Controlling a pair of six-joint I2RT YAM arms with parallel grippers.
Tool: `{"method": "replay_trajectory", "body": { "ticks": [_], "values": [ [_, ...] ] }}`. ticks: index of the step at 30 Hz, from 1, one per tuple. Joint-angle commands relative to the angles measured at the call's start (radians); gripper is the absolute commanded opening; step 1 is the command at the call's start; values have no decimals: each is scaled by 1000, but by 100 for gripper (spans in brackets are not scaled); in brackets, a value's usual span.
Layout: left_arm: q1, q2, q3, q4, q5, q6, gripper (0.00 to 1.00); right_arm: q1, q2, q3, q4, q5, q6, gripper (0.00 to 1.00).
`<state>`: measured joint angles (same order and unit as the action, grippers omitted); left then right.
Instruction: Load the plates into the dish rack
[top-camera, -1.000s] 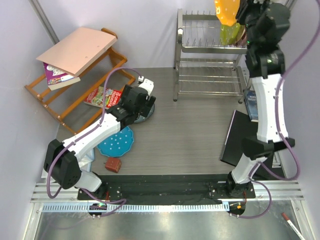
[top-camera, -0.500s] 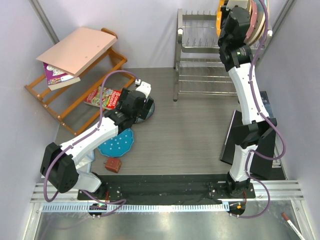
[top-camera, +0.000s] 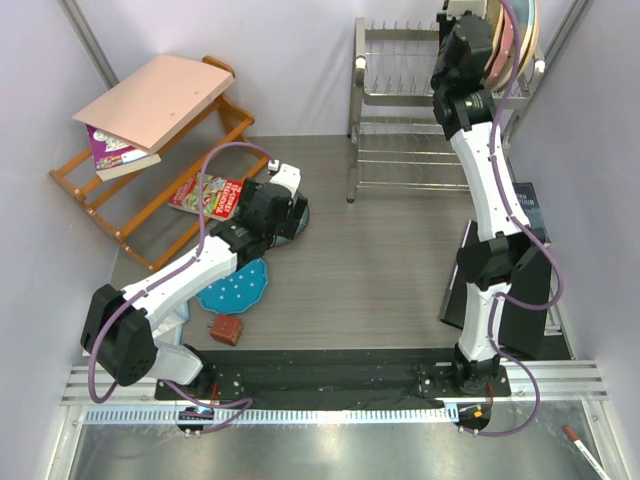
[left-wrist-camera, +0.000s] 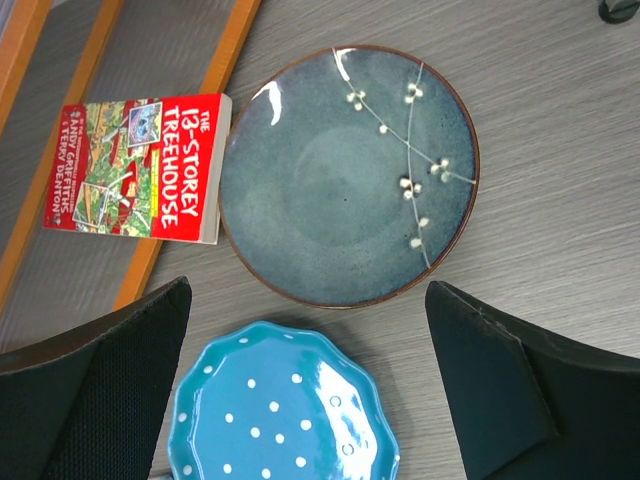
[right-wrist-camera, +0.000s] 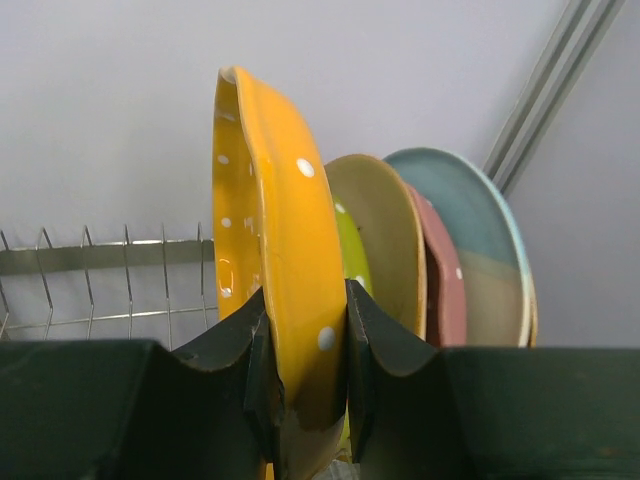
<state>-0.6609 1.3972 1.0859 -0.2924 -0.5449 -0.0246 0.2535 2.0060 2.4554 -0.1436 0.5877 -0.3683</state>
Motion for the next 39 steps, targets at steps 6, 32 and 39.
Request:
{"method": "replay_trajectory", "body": {
  "ticks": [6,32,39],
  "values": [
    [1,6,-26,68,-10,-32,100,1,30,86,151,-23,-29,1],
    [3,29,-14,68,-13,-31,99,1,88,86,191,-19,-57,54],
    [1,19,-12,72,-24,-20,100,49,-12,21,240,-17,-124,61]
  ]
}}
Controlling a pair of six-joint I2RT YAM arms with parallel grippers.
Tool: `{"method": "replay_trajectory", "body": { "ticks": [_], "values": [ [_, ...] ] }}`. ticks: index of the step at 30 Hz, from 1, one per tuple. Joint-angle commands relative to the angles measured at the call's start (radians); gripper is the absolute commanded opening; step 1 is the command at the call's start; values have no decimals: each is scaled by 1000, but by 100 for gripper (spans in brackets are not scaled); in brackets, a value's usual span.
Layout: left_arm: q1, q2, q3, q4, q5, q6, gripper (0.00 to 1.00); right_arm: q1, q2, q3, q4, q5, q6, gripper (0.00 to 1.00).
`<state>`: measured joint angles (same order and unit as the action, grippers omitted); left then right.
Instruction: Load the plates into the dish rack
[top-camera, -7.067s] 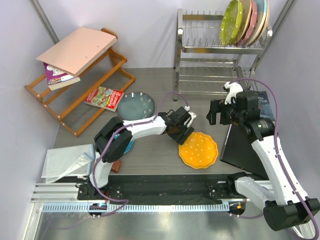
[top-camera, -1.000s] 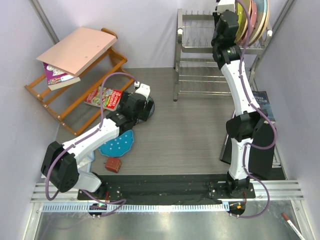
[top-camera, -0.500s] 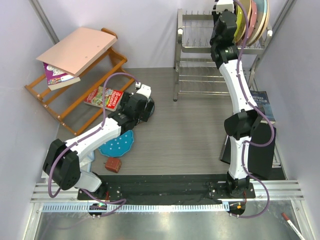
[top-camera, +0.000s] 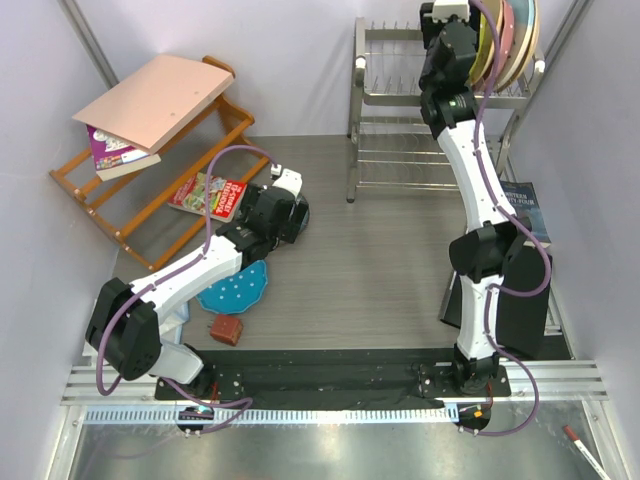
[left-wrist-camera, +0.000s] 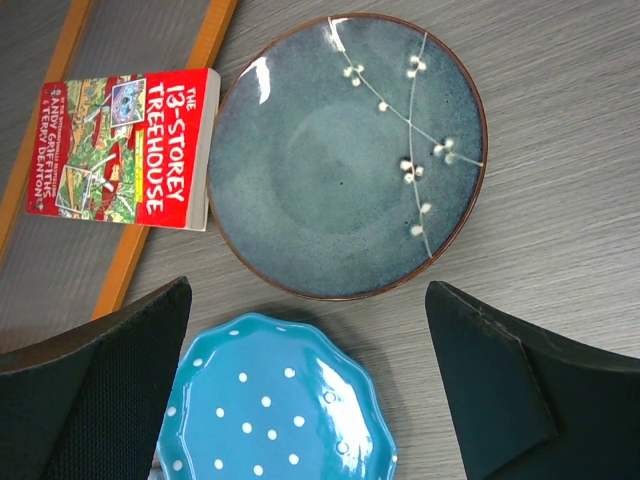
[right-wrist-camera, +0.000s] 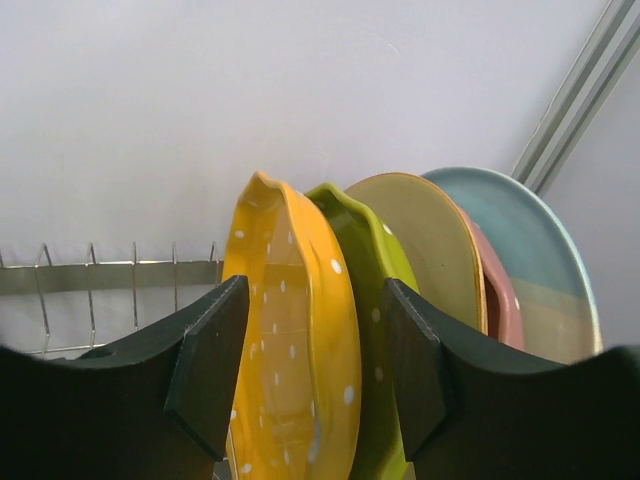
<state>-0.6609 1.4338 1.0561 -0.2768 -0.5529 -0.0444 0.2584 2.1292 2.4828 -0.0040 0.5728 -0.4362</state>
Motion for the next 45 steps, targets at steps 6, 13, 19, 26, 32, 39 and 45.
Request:
{"method": "replay_trajectory", "body": {
  "ticks": [6,13,19,26,32,39,45],
  "values": [
    [13,-36,-1,99,-41,113,99,113,-274,-85,127,10,-101,62],
    [76,81,125,-129,212,195,53,150,-546,-399,-160,-117,144,62],
    [87,262,251,-245,266,190,8,153,-833,-902,-338,-435,426,74],
    [135,404,350,-318,324,126,25,148,-954,-1228,-370,-505,542,79],
    [155,510,416,-329,317,123,9,148,-959,-1367,-360,-547,611,77],
    [165,629,508,-381,390,120,0,142,-942,-1516,-286,-662,703,73],
    [159,691,558,-418,468,118,0,122,-914,-1613,-223,-743,801,73]
  ]
}}
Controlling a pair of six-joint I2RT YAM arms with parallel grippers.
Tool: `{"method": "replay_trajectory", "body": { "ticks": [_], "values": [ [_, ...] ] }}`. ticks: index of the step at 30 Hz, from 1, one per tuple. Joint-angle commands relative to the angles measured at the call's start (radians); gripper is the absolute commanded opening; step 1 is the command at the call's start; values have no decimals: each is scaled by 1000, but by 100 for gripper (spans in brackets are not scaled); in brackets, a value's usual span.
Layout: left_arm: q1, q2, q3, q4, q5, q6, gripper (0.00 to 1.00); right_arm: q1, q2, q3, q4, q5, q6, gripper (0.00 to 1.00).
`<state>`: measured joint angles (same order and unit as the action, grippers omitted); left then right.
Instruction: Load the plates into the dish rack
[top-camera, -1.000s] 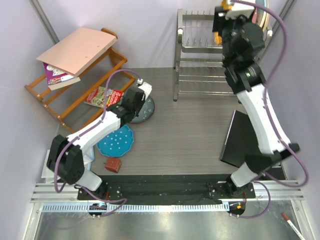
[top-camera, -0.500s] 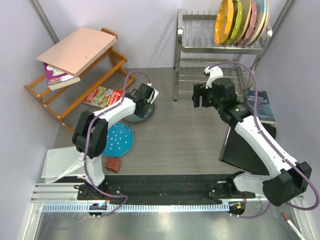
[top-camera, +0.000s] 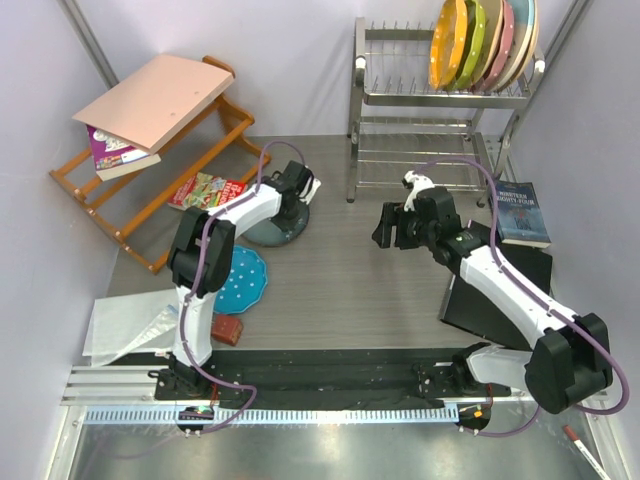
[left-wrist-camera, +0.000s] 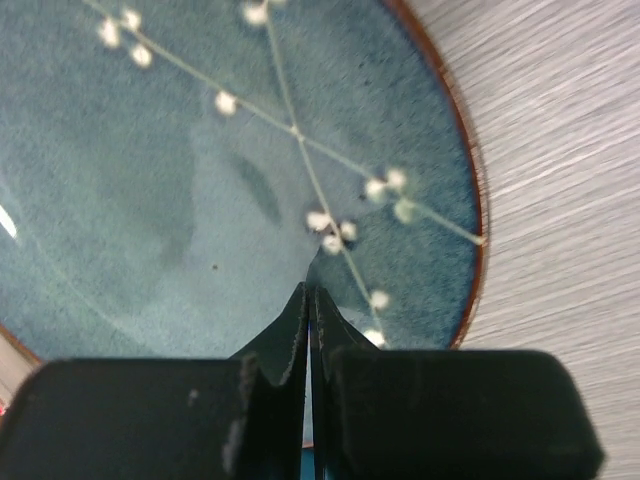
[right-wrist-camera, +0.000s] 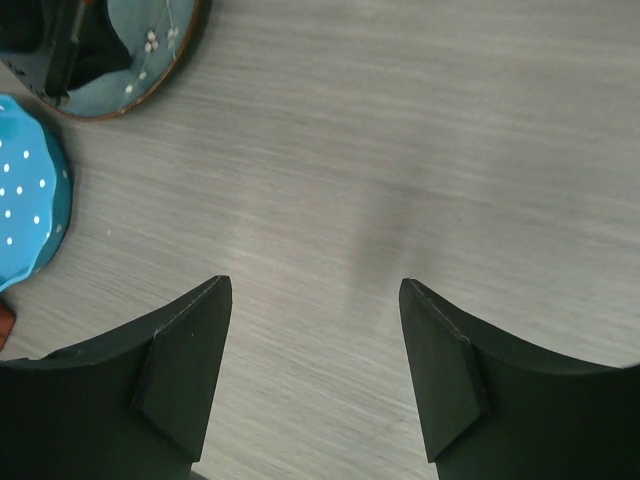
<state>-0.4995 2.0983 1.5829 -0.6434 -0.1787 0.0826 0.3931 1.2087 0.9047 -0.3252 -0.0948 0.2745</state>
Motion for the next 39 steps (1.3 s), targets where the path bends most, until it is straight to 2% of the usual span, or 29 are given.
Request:
{"method": "replay_trajectory", "body": {
  "ticks": [1,6,15,23,24,26,27,30,34,39],
  "values": [
    [-10,26,32,-56,102,-9,0,-14,8,-42,104,-79,104,73],
    [-69,25,5,-56,120,-20,0,-34,-8,-85,123,-89,120,73],
    [-263,46,-21,-39,151,-55,0,-109,-75,-159,87,-105,130,73],
    [-306,63,-8,-18,78,-58,1,-157,-126,-208,77,-114,135,73],
    [-306,62,-6,-16,73,-53,10,-163,-133,-211,75,-114,135,73],
    [-312,36,-4,-16,29,-21,23,-171,-143,-220,69,-117,137,73],
    [-326,23,-11,-13,-7,-9,37,-174,-146,-224,68,-120,135,74],
    [-350,-46,-67,71,-163,32,52,-178,-155,-237,66,-125,137,74],
    [-363,-112,-147,162,-313,81,57,-183,-161,-253,68,-123,140,74],
    [-361,-126,-207,224,-390,147,53,-188,-159,-256,71,-123,140,75]
  ]
}}
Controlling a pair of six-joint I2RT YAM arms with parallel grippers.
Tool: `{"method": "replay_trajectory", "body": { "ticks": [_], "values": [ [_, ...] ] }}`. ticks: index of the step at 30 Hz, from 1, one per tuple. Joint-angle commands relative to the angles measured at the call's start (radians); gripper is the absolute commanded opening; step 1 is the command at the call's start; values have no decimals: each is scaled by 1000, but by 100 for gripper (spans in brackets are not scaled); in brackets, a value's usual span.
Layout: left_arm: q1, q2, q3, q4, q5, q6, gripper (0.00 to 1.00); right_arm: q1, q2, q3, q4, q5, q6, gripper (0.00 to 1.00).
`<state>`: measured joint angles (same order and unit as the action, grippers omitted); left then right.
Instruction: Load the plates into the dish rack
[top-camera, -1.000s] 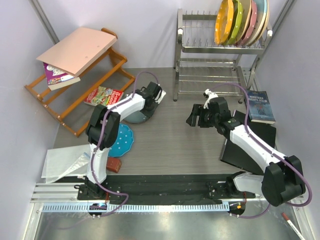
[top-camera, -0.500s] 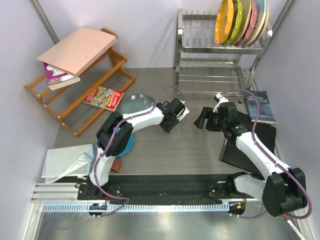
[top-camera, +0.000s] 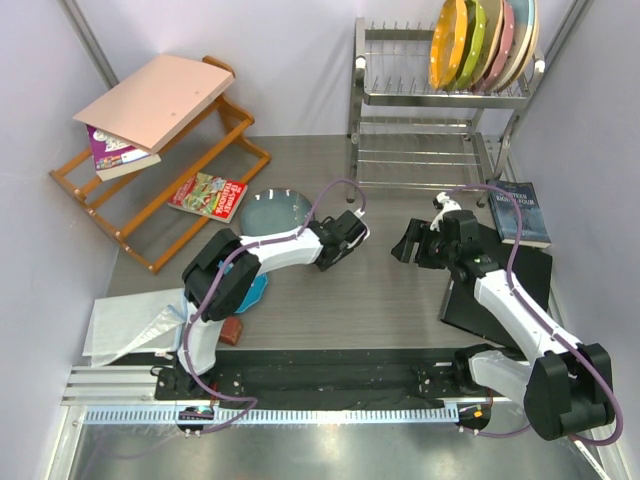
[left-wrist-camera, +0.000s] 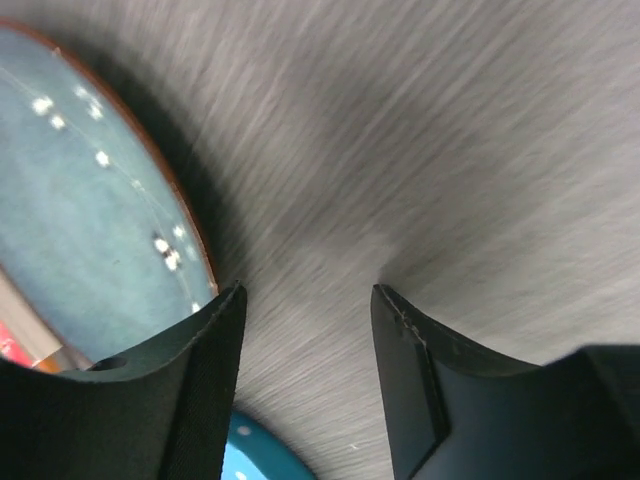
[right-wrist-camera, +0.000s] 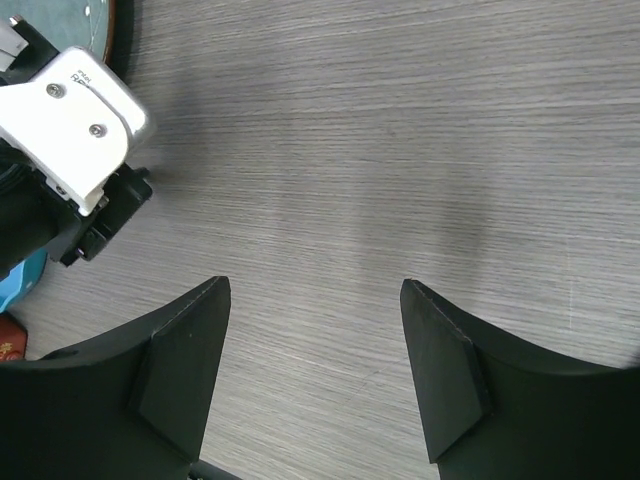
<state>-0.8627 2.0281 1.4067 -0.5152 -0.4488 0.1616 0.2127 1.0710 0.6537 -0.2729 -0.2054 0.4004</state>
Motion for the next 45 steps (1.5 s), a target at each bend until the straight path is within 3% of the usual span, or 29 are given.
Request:
{"method": "replay_trajectory", "body": {
  "ticks": [1,16,19,20,21,27,36,39,42,45],
  "values": [
    [2,-55,-35,102,-125,70,52,-7,-20,-6,20,-11,15,75],
    [53,56,-8,185,-211,150,33,-24,-31,-55,37,-3,28,75],
    [56,79,-12,211,-226,165,19,-27,-37,-58,37,1,28,75],
    [56,84,-9,213,-229,167,2,-29,-36,-58,35,0,28,75],
    [54,87,-8,213,-232,167,0,-29,-37,-58,35,3,26,75],
    [5,28,-34,198,-202,139,0,-32,-42,-57,24,23,17,75],
    [-263,-68,-95,116,-96,-25,0,-35,-46,-49,-11,61,-40,75],
    [-291,-59,-66,93,-1,-89,0,-39,-42,-29,-52,89,-78,75],
    [-343,-16,3,75,-13,-134,0,-64,-23,4,-107,115,-104,75],
    [-418,46,92,50,-50,-149,13,-93,10,35,-115,78,-124,75]
  ]
}}
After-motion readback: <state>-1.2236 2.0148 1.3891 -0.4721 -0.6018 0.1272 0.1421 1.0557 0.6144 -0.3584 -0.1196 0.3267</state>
